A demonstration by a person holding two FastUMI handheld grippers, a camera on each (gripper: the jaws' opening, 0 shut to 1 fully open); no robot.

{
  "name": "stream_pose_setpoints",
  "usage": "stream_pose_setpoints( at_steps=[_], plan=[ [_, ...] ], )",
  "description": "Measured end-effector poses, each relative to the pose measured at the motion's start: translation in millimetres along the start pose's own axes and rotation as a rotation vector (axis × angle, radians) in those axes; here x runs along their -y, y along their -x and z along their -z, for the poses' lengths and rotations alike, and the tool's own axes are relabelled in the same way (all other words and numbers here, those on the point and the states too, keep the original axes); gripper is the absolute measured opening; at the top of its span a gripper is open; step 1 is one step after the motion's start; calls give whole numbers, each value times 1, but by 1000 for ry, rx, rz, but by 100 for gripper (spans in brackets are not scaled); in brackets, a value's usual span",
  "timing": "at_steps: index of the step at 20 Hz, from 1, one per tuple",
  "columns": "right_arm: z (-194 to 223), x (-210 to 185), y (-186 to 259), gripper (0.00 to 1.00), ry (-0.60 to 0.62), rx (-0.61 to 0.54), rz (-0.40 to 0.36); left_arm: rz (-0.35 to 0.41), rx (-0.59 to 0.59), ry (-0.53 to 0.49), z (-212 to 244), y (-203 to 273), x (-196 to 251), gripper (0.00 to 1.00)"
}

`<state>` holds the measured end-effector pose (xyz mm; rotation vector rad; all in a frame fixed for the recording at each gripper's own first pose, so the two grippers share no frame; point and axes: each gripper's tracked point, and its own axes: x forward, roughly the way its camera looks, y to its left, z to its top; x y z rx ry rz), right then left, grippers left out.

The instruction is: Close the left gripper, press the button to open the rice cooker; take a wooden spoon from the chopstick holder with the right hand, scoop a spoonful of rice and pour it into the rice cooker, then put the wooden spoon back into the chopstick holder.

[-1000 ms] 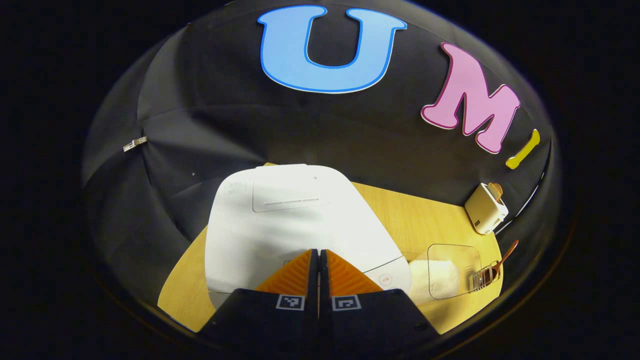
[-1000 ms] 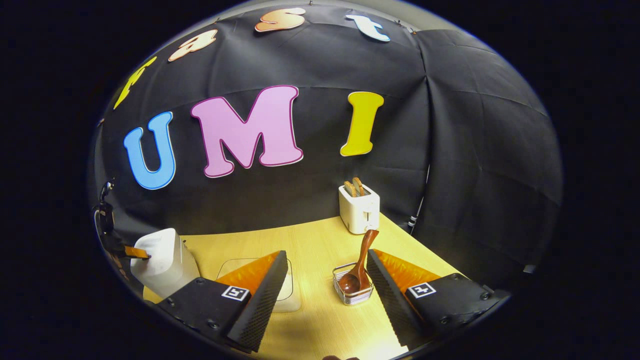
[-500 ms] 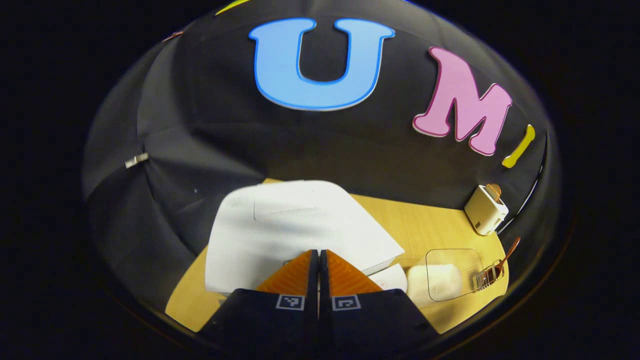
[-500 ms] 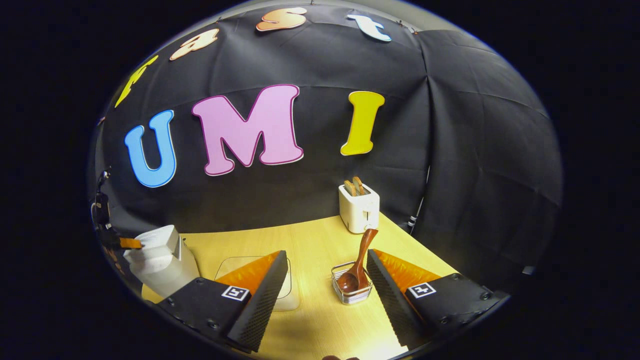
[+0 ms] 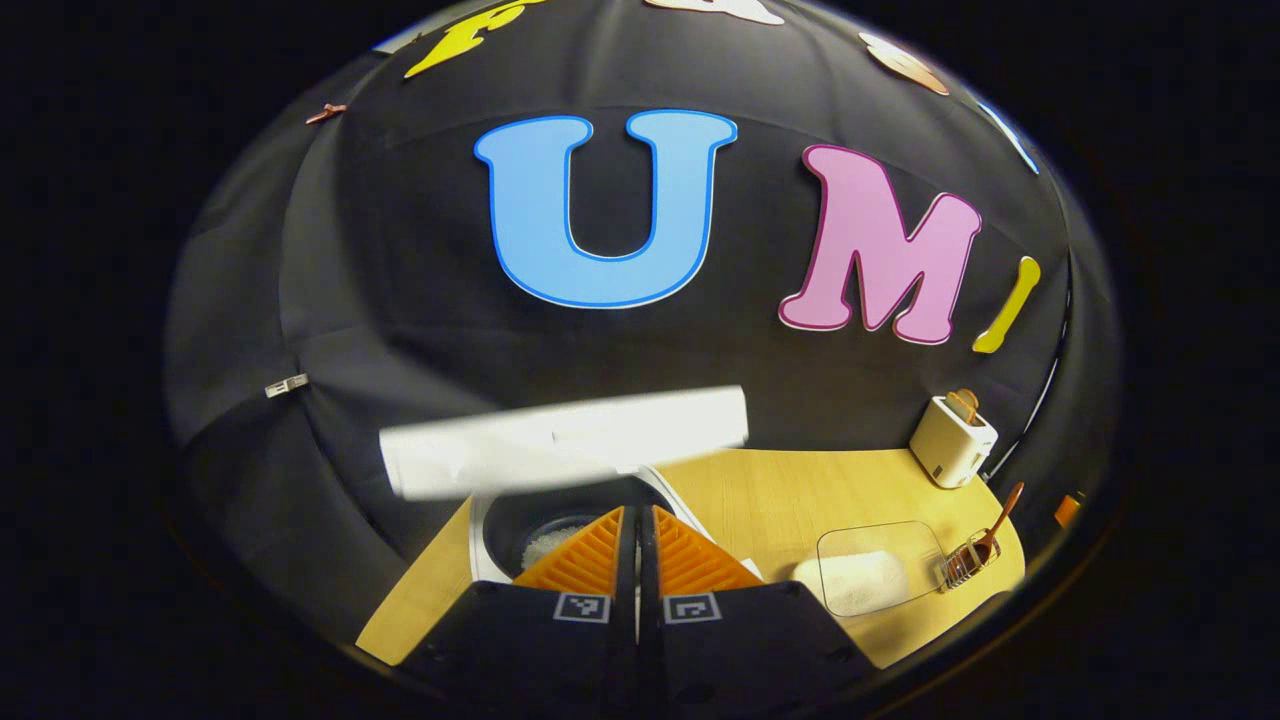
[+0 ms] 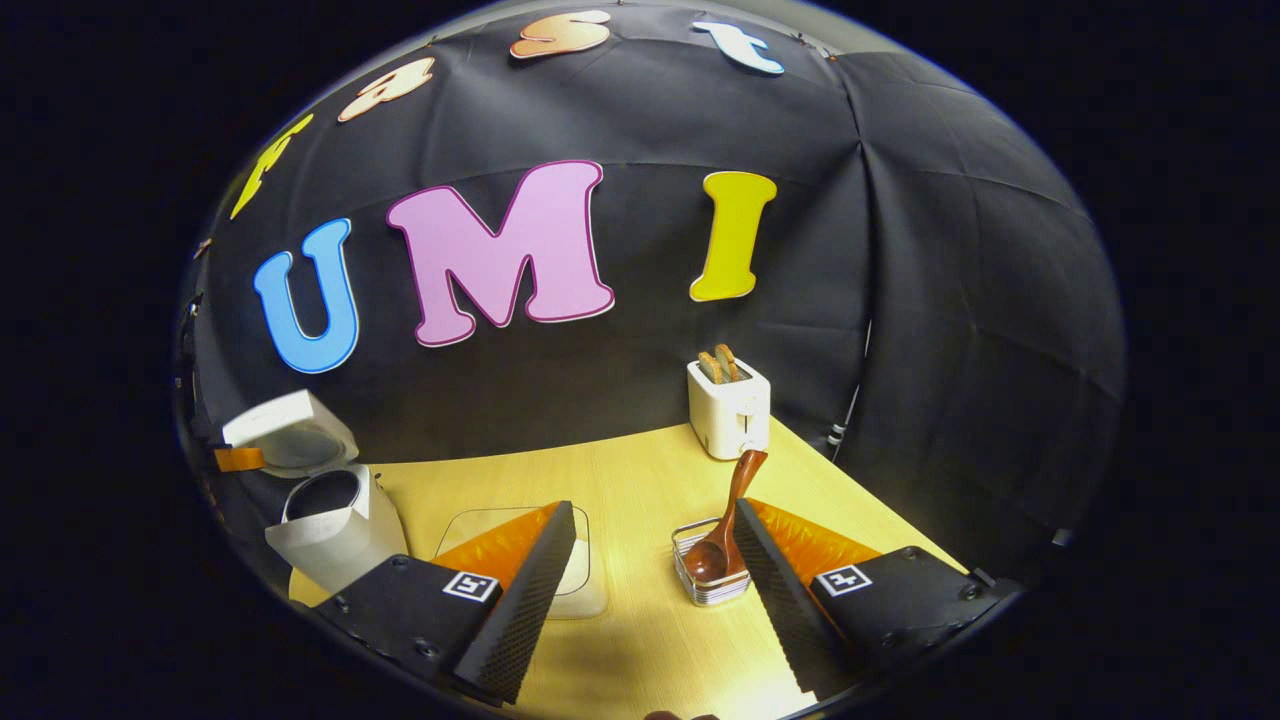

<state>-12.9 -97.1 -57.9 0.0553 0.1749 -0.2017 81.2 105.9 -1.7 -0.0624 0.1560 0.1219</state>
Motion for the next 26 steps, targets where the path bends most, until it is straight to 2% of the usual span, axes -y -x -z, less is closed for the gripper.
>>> stream_pose_setpoints(
  at_steps=[8, 14, 18, 20, 24, 26],
  plan=[
    [6, 20, -25, 99, -29, -36, 5, 42, 2, -15, 23, 37, 40, 5],
    [16, 48, -67, 99, -68, -117, -2, 67, -3, -5, 36, 56, 76, 6],
    [22, 69, -95, 99, -76, -164, 2, 77, 7, -21, 34, 69, 93, 13],
    [26, 75, -107, 99, -85, -184, -1, 85, 20, -18, 32, 75, 100, 22],
    [48, 79, -130, 99, -105, -276, -40, 62, 21, -9, 37, 85, 107, 61],
    [58, 82, -144, 99, -113, -313, -59, 23, 27, -29, 38, 93, 105, 86]
  ],
)
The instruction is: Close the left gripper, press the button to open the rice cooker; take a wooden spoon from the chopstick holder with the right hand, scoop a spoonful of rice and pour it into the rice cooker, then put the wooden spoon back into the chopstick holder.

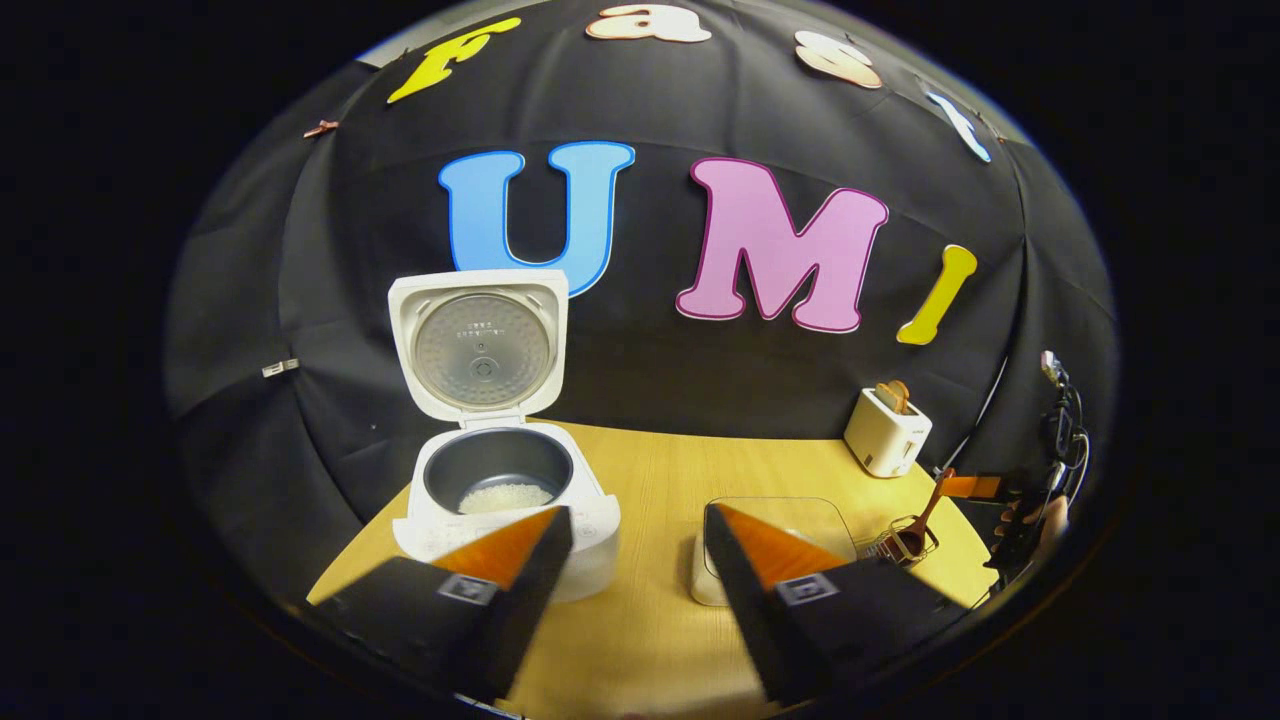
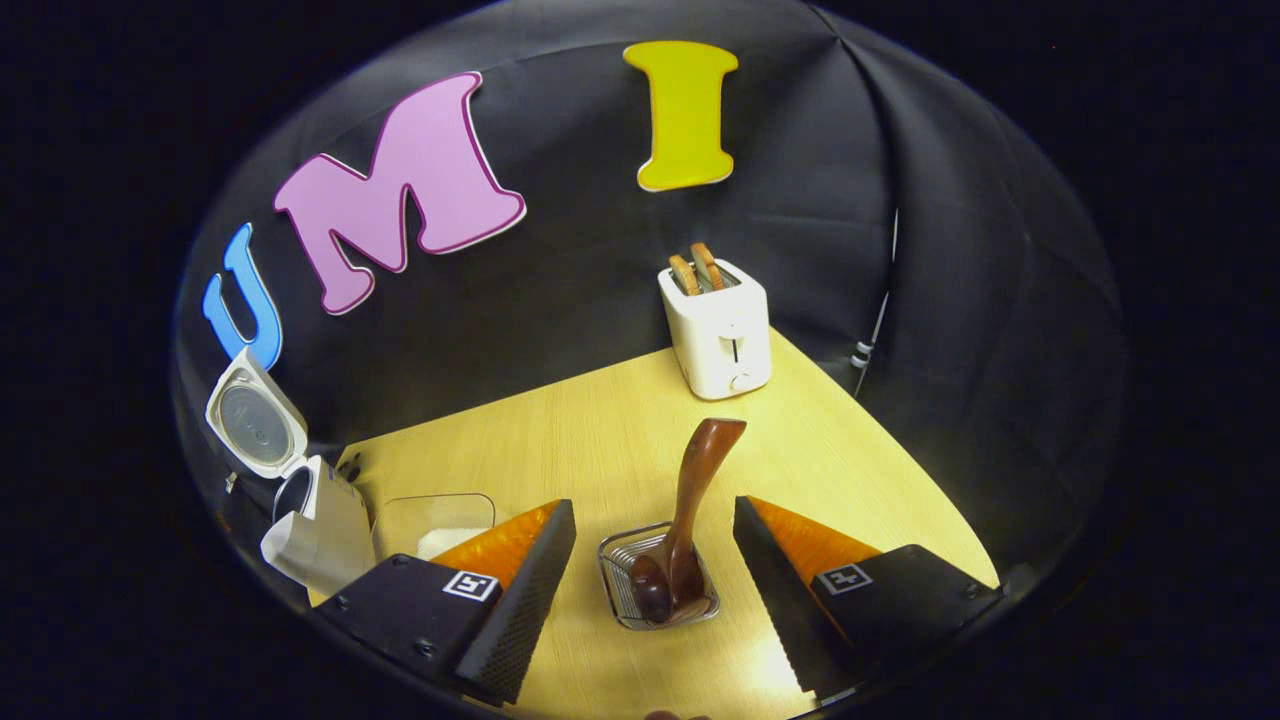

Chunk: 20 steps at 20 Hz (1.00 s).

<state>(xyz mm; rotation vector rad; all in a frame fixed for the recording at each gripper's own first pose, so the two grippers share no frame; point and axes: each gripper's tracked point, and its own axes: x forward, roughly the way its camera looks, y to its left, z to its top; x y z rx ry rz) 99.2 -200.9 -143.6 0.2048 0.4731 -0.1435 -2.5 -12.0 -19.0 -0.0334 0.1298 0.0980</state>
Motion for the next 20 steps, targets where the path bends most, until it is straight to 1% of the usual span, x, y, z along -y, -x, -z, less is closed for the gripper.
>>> stream_pose_setpoints(
  at_steps=[1, 2, 5, 12, 15, 16, 17, 18, 19, 20],
  plan=[
    [3, 3, -8, 99, -9, -20, -4, -34, 5, -17, 1, 1, -4, 99],
    [6, 5, -17, 99, -25, -45, -15, -52, 4, -28, 4, 5, -4, 98],
    [19, 13, -45, 99, -64, -106, -21, -48, -40, -21, 20, 11, 11, 98],
    [31, 8, -90, 99, -85, -188, -69, -57, -91, -43, 41, 18, 31, 98],
    [38, 6, -103, 93, -98, -220, -78, -56, -96, -16, 44, 19, 35, 97],
    [42, 5, -106, 85, -100, -245, -82, -58, -94, -12, 43, 20, 35, 97],
    [45, 2, -107, 79, -103, -264, -93, -59, -94, -10, 44, 21, 36, 97],
    [46, 3, -109, 48, -99, -267, -84, -61, -92, -12, 44, 21, 36, 97],
    [49, 2, -111, 36, -95, -271, -86, -64, -91, -14, 45, 24, 34, 97],
    [49, 1, -107, 38, -93, -276, -89, -67, -91, -16, 45, 26, 33, 97]
  ],
)
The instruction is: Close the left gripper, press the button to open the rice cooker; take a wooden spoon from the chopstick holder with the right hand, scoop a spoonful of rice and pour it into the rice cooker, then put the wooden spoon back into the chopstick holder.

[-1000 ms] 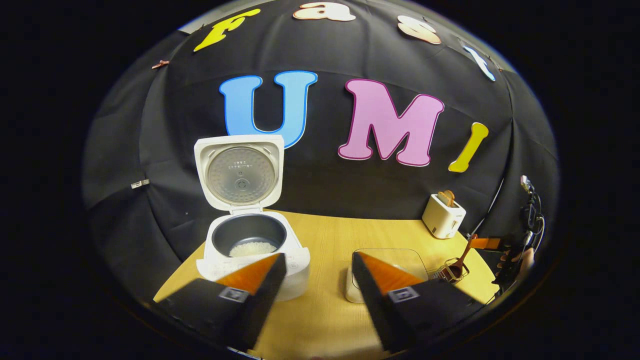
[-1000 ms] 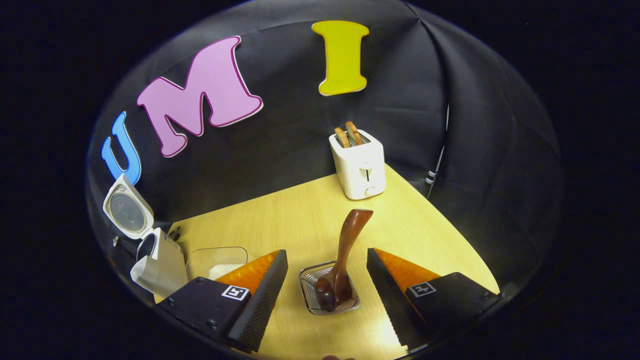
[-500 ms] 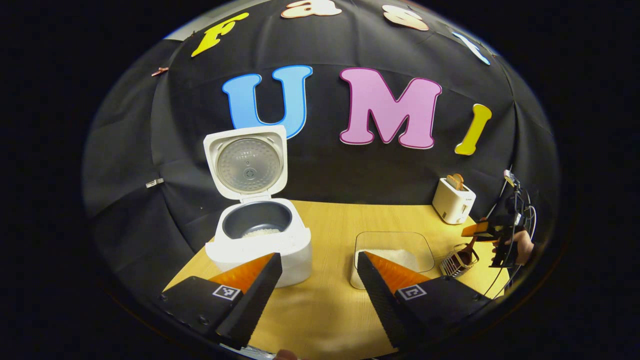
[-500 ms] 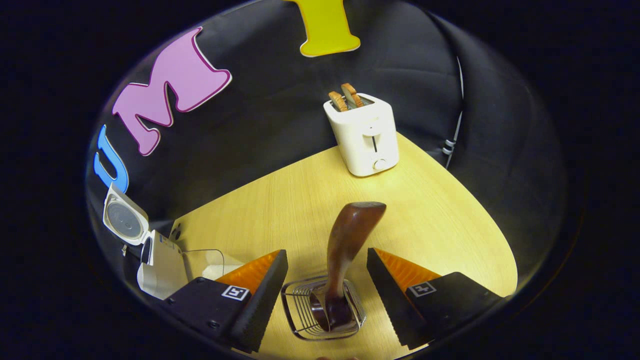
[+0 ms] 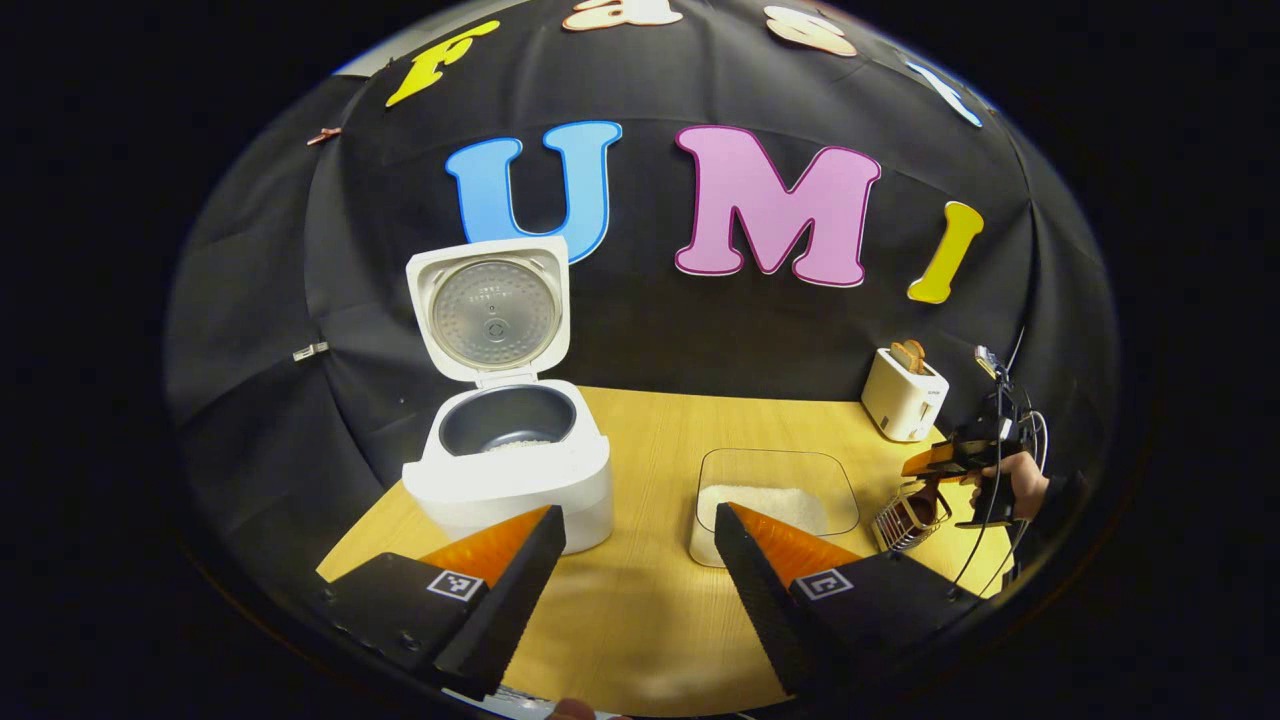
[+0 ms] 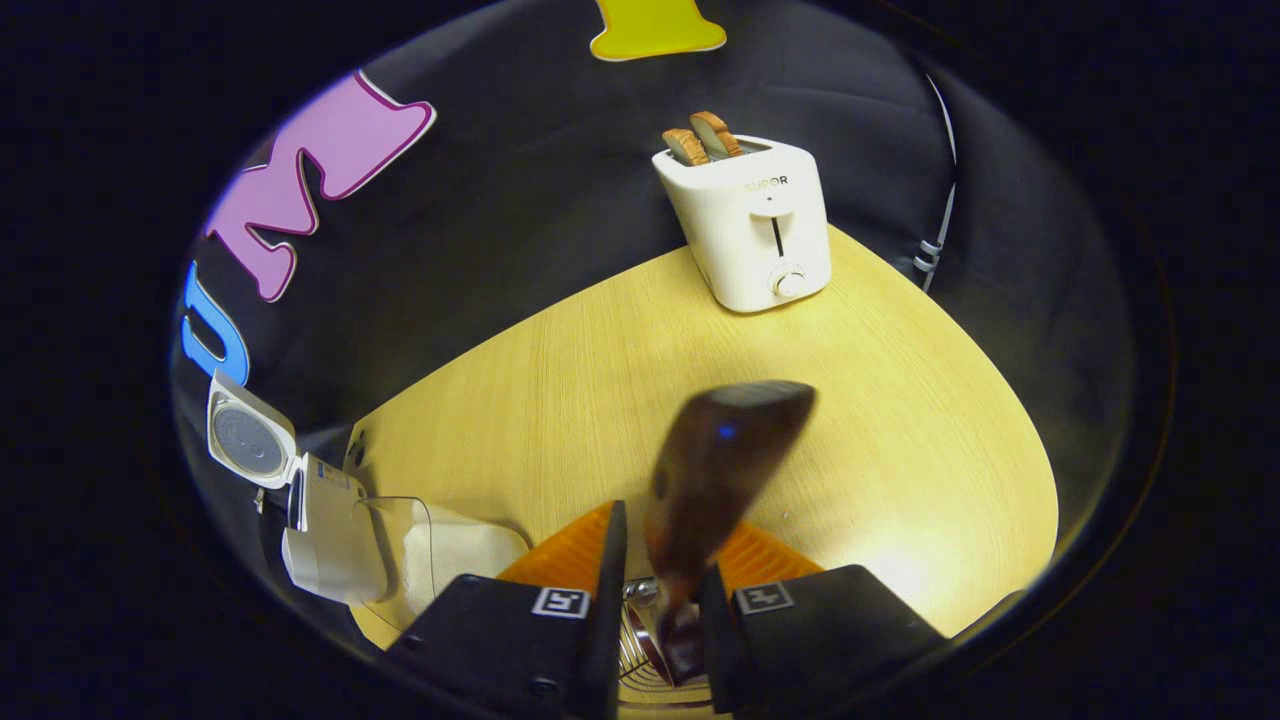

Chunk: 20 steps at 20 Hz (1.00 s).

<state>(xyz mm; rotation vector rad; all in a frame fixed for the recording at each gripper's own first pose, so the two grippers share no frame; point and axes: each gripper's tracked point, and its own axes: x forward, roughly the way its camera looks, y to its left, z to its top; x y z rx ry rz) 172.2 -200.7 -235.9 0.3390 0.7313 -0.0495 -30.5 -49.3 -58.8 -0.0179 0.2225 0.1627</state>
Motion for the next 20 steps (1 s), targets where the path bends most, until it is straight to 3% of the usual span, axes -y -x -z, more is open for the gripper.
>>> stream_pose_setpoints(
  at_steps=[1, 2, 4, 5, 6, 10, 15, 20],
  plan=[
    [0, 1, 0, 16, 3, 3, 5, -1, 1, -1, 0, 2, -1, 98],
    [1, 4, -1, 24, 15, 6, 22, 0, 1, -2, 1, 3, -1, 97],
    [-1, 5, 6, 19, 23, 9, 12, 4, -3, -6, 4, 6, -1, 97],
    [-6, 5, 15, 7, 25, 29, 14, 6, -3, -9, 5, 8, 0, 97],
    [-13, 6, 22, 19, 29, 55, 15, 11, 0, -14, 5, 9, 1, 97],
    [-26, -4, 45, 19, 43, 116, 17, 19, 14, -26, 7, 14, -2, 97],
    [-53, -18, 83, 19, 90, 207, 40, 79, -3, 35, 17, 7, 5, 97],
    [-76, -55, 118, 18, 81, 265, 16, 125, 12, 78, 14, 2, -2, 98]
  ],
)
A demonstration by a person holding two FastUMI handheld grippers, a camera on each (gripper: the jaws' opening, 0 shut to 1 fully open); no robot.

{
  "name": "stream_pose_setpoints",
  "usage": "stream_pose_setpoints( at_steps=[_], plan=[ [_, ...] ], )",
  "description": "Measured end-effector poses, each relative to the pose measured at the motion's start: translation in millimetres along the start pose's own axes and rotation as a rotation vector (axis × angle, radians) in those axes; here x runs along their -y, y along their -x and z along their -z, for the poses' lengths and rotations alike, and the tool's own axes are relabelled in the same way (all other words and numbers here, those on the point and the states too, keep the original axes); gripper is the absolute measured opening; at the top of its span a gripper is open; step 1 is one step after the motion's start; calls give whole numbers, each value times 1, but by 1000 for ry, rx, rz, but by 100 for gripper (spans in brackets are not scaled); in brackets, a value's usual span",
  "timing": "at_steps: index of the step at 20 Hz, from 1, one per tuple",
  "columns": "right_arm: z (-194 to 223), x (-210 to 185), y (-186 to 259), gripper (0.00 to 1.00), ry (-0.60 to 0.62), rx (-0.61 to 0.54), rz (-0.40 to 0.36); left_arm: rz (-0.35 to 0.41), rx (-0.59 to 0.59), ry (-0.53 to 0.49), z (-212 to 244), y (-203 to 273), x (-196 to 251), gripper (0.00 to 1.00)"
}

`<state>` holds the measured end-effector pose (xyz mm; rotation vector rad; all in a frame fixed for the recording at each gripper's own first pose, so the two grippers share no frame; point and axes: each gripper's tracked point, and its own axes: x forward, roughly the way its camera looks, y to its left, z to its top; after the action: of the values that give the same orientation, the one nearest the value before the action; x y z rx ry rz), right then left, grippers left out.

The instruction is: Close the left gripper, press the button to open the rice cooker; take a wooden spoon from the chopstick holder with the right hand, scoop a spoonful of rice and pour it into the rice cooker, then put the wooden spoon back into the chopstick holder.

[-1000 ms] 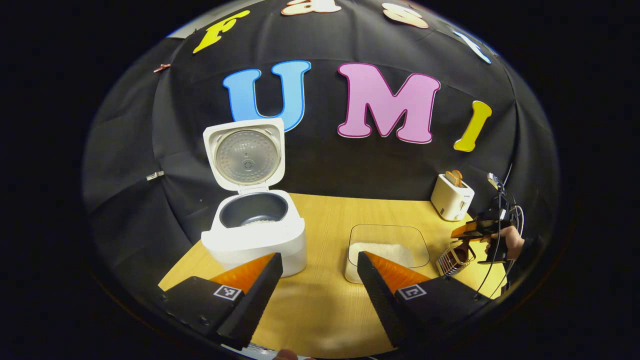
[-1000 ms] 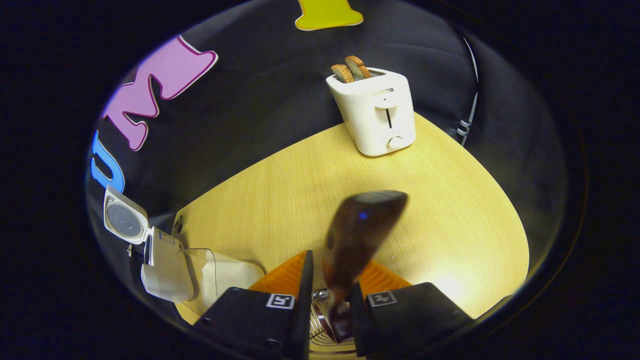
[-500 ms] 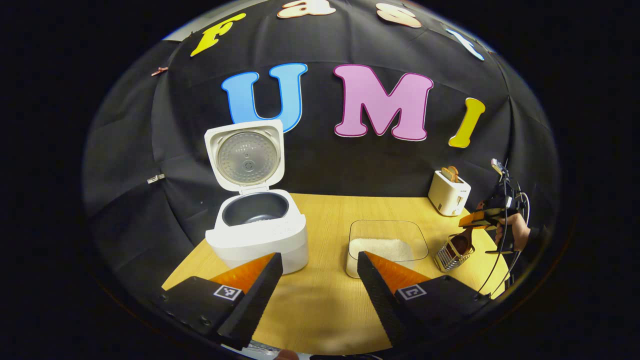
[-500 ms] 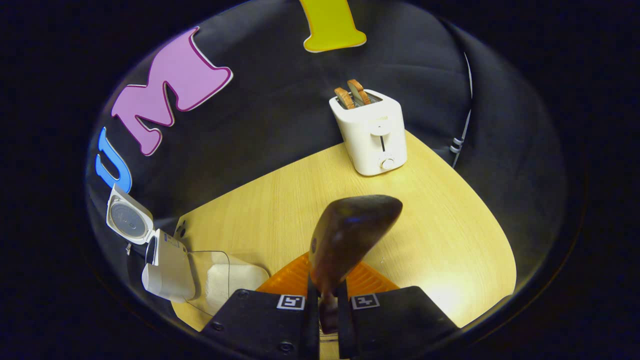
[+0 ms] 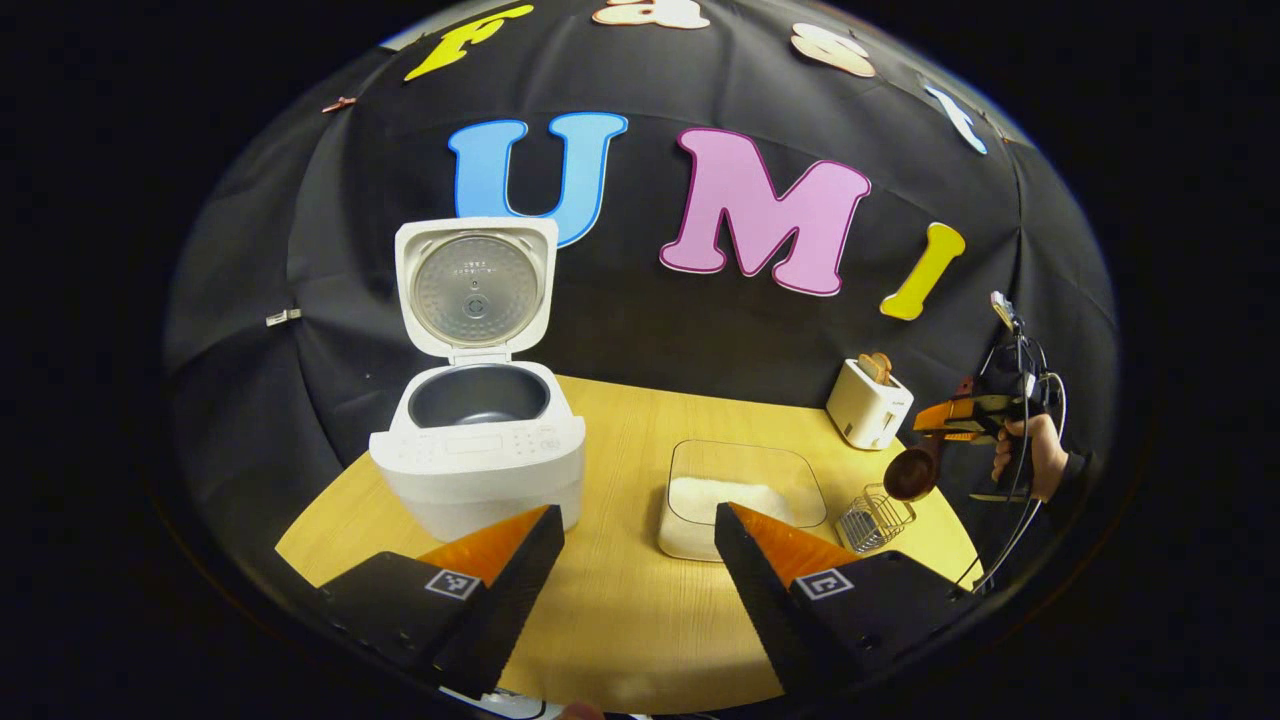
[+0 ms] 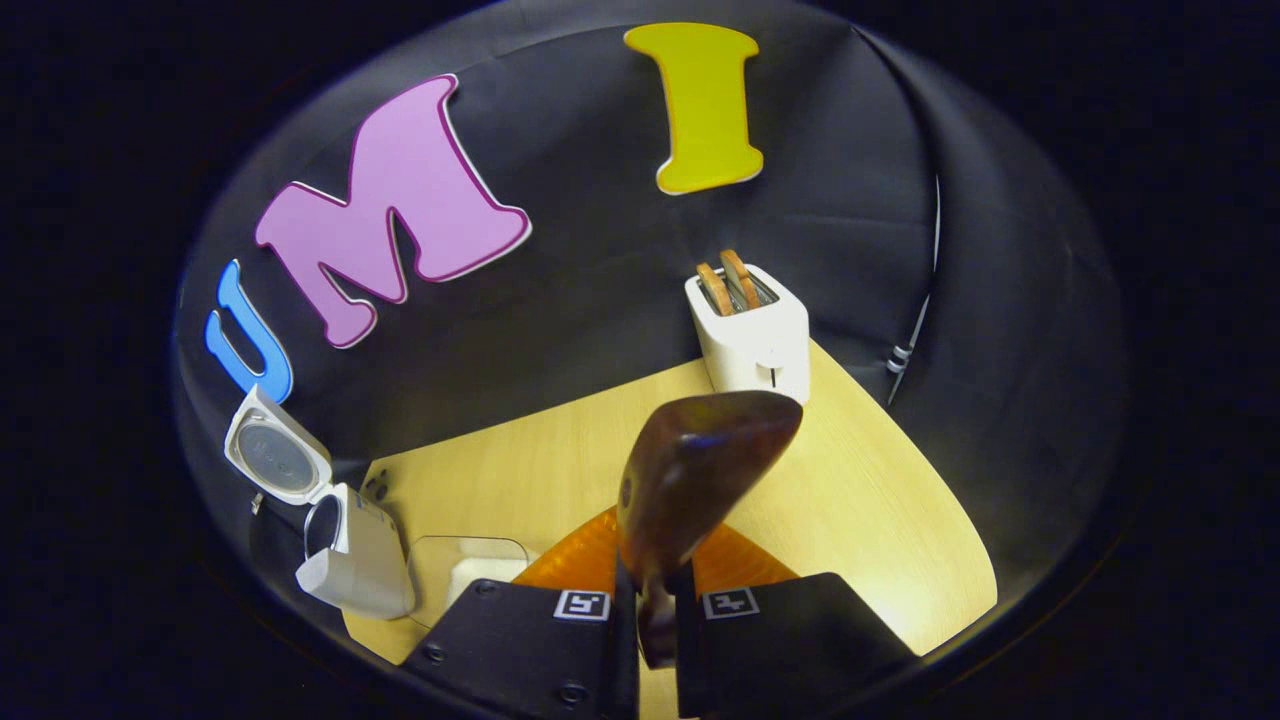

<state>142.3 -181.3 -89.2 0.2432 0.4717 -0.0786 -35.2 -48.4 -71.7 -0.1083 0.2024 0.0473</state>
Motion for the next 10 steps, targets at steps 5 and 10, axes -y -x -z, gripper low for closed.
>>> stream_pose_setpoints(
  at_steps=[5, 10],
  plan=[
    [-9, -58, 14, 18, -5, 48, -35, 30, 41, -122, -12, 6, -27, 98],
    [1, -115, 11, 18, 17, 67, -71, 30, 76, -154, -27, 10, -59, 98]
  ],
)
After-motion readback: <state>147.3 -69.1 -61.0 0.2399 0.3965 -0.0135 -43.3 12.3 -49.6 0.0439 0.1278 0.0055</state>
